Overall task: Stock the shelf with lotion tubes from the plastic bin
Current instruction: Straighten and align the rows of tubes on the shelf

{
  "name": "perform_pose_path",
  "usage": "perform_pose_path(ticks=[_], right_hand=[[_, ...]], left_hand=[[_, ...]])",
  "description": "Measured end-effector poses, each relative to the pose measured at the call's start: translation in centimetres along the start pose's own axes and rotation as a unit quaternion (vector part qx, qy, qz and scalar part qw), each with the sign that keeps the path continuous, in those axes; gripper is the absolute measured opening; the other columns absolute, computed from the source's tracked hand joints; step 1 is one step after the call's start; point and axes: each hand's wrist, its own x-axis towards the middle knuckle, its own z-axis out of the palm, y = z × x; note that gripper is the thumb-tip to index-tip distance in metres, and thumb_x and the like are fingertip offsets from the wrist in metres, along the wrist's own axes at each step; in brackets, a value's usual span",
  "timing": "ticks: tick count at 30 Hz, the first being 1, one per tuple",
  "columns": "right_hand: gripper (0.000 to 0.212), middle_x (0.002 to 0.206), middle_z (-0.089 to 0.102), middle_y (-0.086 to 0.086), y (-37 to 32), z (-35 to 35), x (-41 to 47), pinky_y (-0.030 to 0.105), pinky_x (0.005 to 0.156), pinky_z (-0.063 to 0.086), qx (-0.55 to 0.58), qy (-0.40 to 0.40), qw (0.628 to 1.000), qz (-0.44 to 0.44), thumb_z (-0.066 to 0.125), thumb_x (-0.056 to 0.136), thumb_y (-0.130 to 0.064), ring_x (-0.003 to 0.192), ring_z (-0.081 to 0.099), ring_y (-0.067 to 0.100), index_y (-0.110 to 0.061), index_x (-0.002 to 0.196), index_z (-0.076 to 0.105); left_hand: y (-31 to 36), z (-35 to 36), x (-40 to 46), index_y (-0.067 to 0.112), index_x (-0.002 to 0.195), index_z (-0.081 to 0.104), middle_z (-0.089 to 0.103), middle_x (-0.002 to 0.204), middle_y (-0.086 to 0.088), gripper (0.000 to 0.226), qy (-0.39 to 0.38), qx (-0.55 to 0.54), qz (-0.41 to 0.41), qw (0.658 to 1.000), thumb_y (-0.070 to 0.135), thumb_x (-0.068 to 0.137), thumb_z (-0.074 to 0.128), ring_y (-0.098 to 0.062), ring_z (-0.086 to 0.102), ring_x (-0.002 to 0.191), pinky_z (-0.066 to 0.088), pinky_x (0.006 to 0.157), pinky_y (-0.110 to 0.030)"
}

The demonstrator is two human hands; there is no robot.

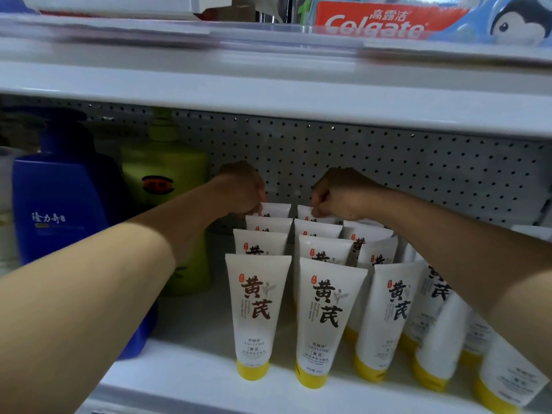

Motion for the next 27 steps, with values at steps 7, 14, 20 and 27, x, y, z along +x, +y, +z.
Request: perform_pose_path(ticks=[7, 14, 20, 27], right_hand=[[0.005, 0.086, 0.061, -0.002, 0.1, 0.2, 0.2, 0.02, 0.074, 0.037, 0.003, 0.0, 1.0, 0.008, 0.065, 0.086, -0.017, 0.081, 0.054, 0.011, -0.014, 0.082, 0.067], [0.007, 0.088, 0.063, 0.0, 0.0, 0.4, 0.2, 0.02, 0.073, 0.038, -0.002, 0.007, 1.0, 0.011, 0.064, 0.087, -0.017, 0.081, 0.054, 0.011, -0.012, 0.087, 0.069], [0.017, 0.11, 0.066, 0.003, 0.1, 0.4, 0.1, 0.019, 0.078, 0.038, -0.002, 0.0, 1.0, 0.016, 0.059, 0.089, -0.012, 0.09, 0.054, 0.012, -0.011, 0.103, 0.069], [0.029, 0.122, 0.06, 0.0, 0.2, -0.8, -1.5, 0.013, 0.079, 0.037, 0.038, 0.04, 0.998, 0.009, 0.059, 0.089, -0.009, 0.107, 0.054, 0.013, -0.015, 0.116, 0.064]], left_hand=[[-0.1, 0.0, -0.2, 0.008, 0.112, 0.065, 0.065, 0.111, -0.011, 0.028, 0.004, -0.004, 0.004, 1.0, 0.015, 0.085, 0.065, -0.023, 0.063, 0.1, 0.052, 0.093, -0.036], [-0.1, -0.2, -0.4, 0.009, 0.111, 0.066, 0.065, 0.112, -0.01, 0.028, -0.002, -0.021, -0.001, 1.0, 0.015, 0.084, 0.067, -0.022, 0.062, 0.101, 0.052, 0.093, -0.034], [-0.2, 0.0, -0.5, 0.005, 0.111, 0.066, 0.065, 0.112, -0.013, 0.027, -0.005, -0.014, 0.007, 1.0, 0.014, 0.085, 0.065, -0.024, 0.063, 0.101, 0.054, 0.09, -0.036], [-0.3, -0.9, -1.2, 0.011, 0.117, 0.062, 0.064, 0.113, -0.011, 0.033, 0.008, -0.077, 0.016, 0.997, 0.011, 0.084, 0.066, -0.023, 0.064, 0.098, 0.054, 0.087, -0.033]])
